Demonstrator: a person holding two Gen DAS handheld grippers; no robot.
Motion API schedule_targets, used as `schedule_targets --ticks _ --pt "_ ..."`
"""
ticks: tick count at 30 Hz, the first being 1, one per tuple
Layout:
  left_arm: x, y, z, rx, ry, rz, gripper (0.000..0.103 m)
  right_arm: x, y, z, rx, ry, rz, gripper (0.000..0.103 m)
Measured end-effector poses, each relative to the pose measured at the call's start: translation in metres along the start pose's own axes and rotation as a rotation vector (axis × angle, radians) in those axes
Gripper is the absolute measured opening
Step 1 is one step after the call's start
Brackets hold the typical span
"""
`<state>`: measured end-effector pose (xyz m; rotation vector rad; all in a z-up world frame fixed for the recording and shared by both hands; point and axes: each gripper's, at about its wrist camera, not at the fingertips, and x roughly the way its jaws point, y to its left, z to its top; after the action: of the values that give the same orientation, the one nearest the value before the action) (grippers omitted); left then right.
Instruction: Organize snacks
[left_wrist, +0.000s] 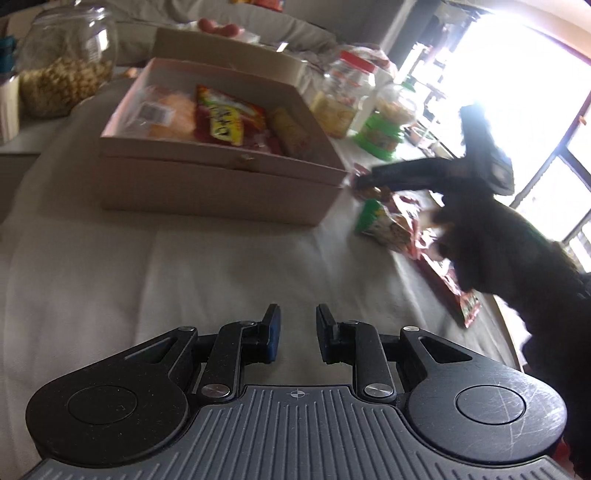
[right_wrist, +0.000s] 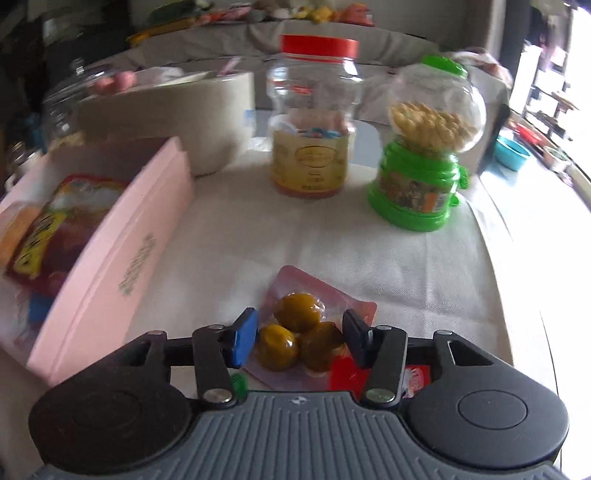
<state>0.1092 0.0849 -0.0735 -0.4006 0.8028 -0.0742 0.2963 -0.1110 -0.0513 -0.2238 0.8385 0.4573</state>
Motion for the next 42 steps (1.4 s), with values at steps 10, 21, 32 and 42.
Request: schedule_targets --ticks 10,21,32,42 --pt "0.011 0.005 -0.002 -0.039 0.039 -0.079 0.024 -0.107 0.035 -0.063 -0.159 -0.066 0.152 0.039" --pt "0.001 0.008 0.0 -0.053 -0.003 -0.03 0.024 -0.127 0.083 -0.105 -0.221 -0.049 0.324 0.027" --pt "0.013 0.002 0.005 -0.026 0.02 -0.054 0.024 -0.05 0.044 -0.069 0.001 -0.036 0.15 0.074" --pt "0.005 0.024 0.013 -0.063 -0.014 -0.132 0.024 -0.09 0.064 -0.103 -0.142 0.017 0.317 0.057"
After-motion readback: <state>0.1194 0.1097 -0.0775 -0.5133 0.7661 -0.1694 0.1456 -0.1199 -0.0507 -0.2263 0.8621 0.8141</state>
